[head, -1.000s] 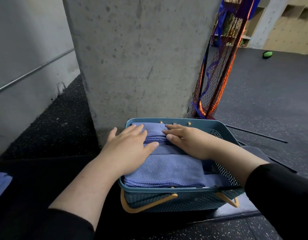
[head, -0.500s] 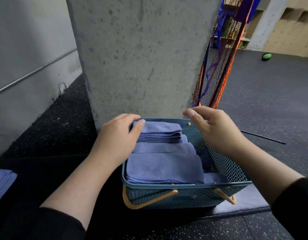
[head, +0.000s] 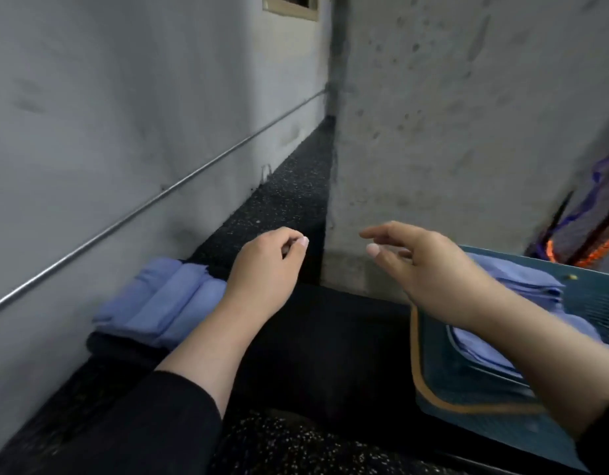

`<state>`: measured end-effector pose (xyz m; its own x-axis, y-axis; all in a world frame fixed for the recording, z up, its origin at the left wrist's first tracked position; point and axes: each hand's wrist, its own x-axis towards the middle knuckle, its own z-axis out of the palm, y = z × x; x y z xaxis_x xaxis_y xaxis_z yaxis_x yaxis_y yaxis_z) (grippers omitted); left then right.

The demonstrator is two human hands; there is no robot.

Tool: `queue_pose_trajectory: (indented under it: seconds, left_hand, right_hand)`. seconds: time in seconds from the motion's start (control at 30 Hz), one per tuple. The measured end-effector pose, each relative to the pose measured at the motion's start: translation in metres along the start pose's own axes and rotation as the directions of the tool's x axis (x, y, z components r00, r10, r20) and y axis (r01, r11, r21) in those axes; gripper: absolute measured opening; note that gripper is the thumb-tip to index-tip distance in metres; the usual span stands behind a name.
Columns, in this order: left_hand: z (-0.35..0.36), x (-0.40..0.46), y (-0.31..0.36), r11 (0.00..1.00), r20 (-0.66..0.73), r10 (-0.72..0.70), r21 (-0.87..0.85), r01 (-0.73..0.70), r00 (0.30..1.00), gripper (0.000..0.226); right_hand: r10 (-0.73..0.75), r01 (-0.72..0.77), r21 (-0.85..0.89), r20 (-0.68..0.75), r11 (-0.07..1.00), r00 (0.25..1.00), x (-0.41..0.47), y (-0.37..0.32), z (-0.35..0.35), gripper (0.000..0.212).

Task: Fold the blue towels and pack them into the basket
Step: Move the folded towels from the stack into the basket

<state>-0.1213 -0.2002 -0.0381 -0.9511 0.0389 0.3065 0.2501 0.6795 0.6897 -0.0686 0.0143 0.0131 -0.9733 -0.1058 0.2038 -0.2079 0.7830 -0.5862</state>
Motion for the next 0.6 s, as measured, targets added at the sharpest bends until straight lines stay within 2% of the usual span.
queue_pose_trajectory:
  seconds: [0.13, 0.27, 0.37, 0.47, 0.6]
  left_hand:
    - [-0.039, -0.008, -0.064, 0.99, -0.046, -0.121, 0.067, 0.124, 0.992, 0.022]
    - [-0.083, -0.013, -0.131, 0.933, -0.205, -0.31, 0.123, 0.339, 0.928, 0.021]
    - [-0.097, -0.018, -0.167, 0.893, -0.24, -0.362, 0.188, 0.409, 0.901, 0.019]
    - [-0.093, -0.022, -0.181, 0.871, -0.109, -0.367, 0.31, 0.382, 0.924, 0.023]
    - [-0.077, -0.021, -0.188, 0.866, 0.146, -0.352, 0.425, 0.262, 0.925, 0.023]
  right_hand:
    - [-0.065, 0.056, 0.074, 0.118, 0.996, 0.991, 0.017, -0.043, 0.059, 0.028]
    - [-0.131, 0.112, 0.097, 0.226, 0.989, 0.965, 0.034, -0.071, 0.135, 0.033]
    - [-0.137, 0.118, 0.075, 0.332, 0.99, 0.933, 0.046, -0.078, 0.196, 0.039]
    - [-0.032, 0.014, 0.049, 0.382, 0.999, 0.924, 0.061, -0.077, 0.245, 0.048]
    - [0.162, -0.204, 0.104, 0.316, 0.973, 0.935, 0.091, -0.067, 0.284, 0.069]
